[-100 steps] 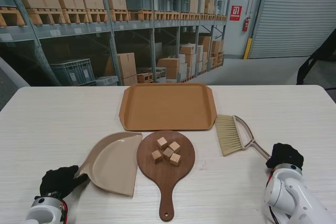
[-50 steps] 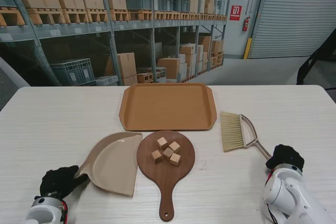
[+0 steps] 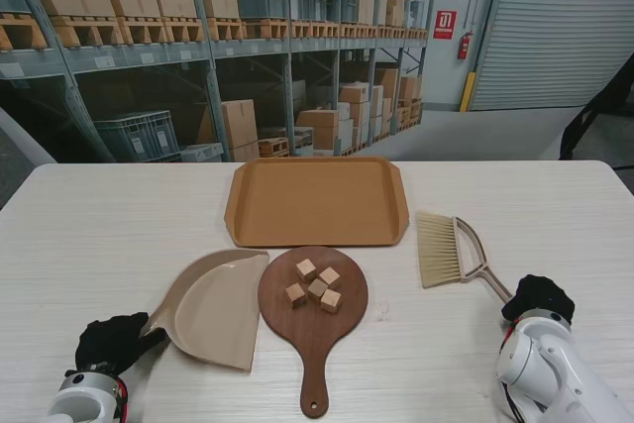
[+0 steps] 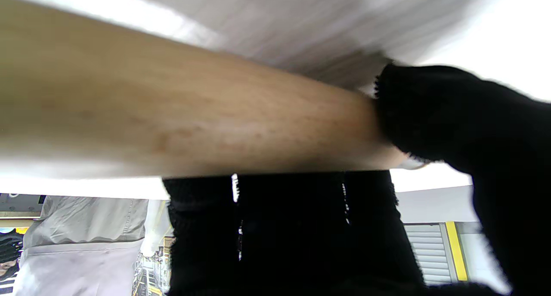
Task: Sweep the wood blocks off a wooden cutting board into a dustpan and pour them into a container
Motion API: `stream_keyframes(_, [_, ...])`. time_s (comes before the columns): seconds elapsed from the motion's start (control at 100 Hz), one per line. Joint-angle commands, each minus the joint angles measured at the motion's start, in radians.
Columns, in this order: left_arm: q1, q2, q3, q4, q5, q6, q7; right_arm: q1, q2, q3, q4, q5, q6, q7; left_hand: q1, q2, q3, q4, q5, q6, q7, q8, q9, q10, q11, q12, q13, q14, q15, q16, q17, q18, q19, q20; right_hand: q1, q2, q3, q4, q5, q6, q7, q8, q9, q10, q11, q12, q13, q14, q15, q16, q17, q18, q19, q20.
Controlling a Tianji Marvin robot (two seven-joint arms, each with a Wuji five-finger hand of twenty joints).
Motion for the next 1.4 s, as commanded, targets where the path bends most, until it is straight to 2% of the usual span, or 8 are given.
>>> stream_keyframes(0.0, [0.008, -0.001, 0.002, 0.003, 0.004, 0.002, -0.021, -0.036, -0.011, -0.016, 0.047, 0.009, 0.008, 0.038, 0.124, 0.189, 0.077, 0.029, 0.081, 0.009, 0.067, 0.001, 0.090, -0.155, 0.126, 0.025, 0.085, -0.142, 0.021, -0.011, -0.001, 0.001, 0.054, 0.027, 0.578, 0.167, 0.216, -0.167, 0.369, -0.294, 0.257, 0.123, 0.120, -0.081, 0.128, 0.049, 0.075, -0.043, 0.155, 0.025, 0.011, 0.083, 0.088, -0.026])
stream_keyframes(0.28, [0.012, -0.002, -0.003, 0.003, 0.008, 0.003, -0.017, -0.036, -0.015, -0.010, 0.039, 0.022, 0.026, 0.033, 0.123, 0.185, 0.078, 0.030, 0.086, 0.008, 0.069, -0.004, 0.095, -0.154, 0.122, 0.024, 0.090, -0.144, 0.018, -0.012, 0.002, 0.001, 0.056, 0.027, 0.676, 0.027, 0.216, -0.355, 0.391, -0.279, 0.307, 0.125, 0.108, -0.082, 0.105, 0.025, 0.062, -0.031, 0.141, 0.009, -0.009, 0.140, 0.099, -0.077])
stream_keyframes(0.4, [0.012, -0.002, -0.004, 0.004, 0.009, 0.002, -0.015, -0.038, -0.018, -0.006, 0.034, 0.025, 0.029, 0.024, 0.123, 0.185, 0.079, 0.030, 0.087, 0.008, 0.069, -0.006, 0.095, -0.154, 0.122, 0.024, 0.091, -0.144, 0.018, -0.012, 0.002, 0.001, 0.057, 0.027, 0.690, 0.011, 0.216, -0.377, 0.393, -0.282, 0.315, 0.114, 0.119, -0.089, 0.101, 0.017, 0.078, -0.043, 0.137, 0.003, 0.004, 0.142, 0.111, -0.091])
stream_keyframes(0.47, [0.012, -0.002, -0.005, 0.005, 0.008, 0.002, -0.014, -0.039, -0.022, -0.002, 0.031, 0.031, 0.028, 0.009, 0.123, 0.185, 0.079, 0.030, 0.087, 0.007, 0.070, -0.007, 0.095, -0.154, 0.122, 0.024, 0.091, -0.144, 0.018, -0.012, 0.002, 0.001, 0.057, 0.027, 0.685, 0.012, 0.216, -0.357, 0.393, -0.283, 0.317, 0.104, 0.137, -0.086, 0.104, 0.011, 0.098, -0.046, 0.143, 0.001, 0.024, 0.131, 0.127, -0.099])
stream_keyframes(0.58, [0.013, -0.002, -0.006, 0.005, 0.008, 0.001, -0.012, -0.044, -0.029, 0.008, 0.023, 0.042, 0.023, -0.015, 0.123, 0.184, 0.079, 0.030, 0.087, 0.006, 0.070, -0.009, 0.096, -0.154, 0.121, 0.024, 0.091, -0.144, 0.018, -0.012, 0.002, 0.001, 0.057, 0.027, 0.663, 0.023, 0.216, -0.277, 0.391, -0.284, 0.321, 0.090, 0.165, -0.076, 0.109, 0.002, 0.125, -0.052, 0.165, -0.003, 0.059, 0.107, 0.153, -0.102])
stream_keyframes(0.68, [0.013, -0.003, -0.006, 0.005, 0.008, 0.002, -0.011, -0.051, -0.033, 0.019, 0.007, 0.049, 0.018, -0.027, 0.122, 0.185, 0.079, 0.030, 0.087, 0.007, 0.070, -0.010, 0.096, -0.154, 0.121, 0.024, 0.091, -0.144, 0.018, -0.012, 0.002, 0.000, 0.057, 0.027, 0.653, 0.031, 0.216, -0.242, 0.391, -0.282, 0.323, 0.085, 0.171, -0.070, 0.111, 0.004, 0.124, -0.050, 0.184, -0.003, 0.067, 0.099, 0.161, -0.102])
stream_keyframes(1.19, [0.008, -0.002, -0.006, 0.011, 0.005, -0.003, -0.010, -0.090, -0.039, 0.065, -0.081, 0.036, -0.037, -0.059, 0.122, 0.184, 0.079, 0.029, 0.087, 0.007, 0.070, -0.015, 0.096, -0.154, 0.121, 0.025, 0.091, -0.144, 0.018, -0.012, 0.002, 0.001, 0.057, 0.026, 0.579, 0.199, 0.216, -0.158, 0.378, -0.289, 0.285, 0.087, 0.153, -0.066, 0.113, 0.017, 0.125, -0.065, 0.206, -0.015, 0.078, 0.041, 0.179, -0.082])
stream_keyframes(1.39, [0.007, -0.002, -0.005, 0.012, 0.004, -0.002, -0.010, -0.096, -0.041, 0.072, -0.093, 0.035, -0.053, -0.075, 0.121, 0.184, 0.078, 0.029, 0.087, 0.006, 0.070, -0.017, 0.096, -0.154, 0.121, 0.025, 0.091, -0.144, 0.018, -0.012, 0.002, 0.001, 0.057, 0.026, 0.542, 0.268, 0.216, -0.092, 0.370, -0.291, 0.274, 0.108, 0.150, -0.058, 0.125, 0.033, 0.126, -0.077, 0.243, 0.001, 0.095, 0.007, 0.200, -0.059])
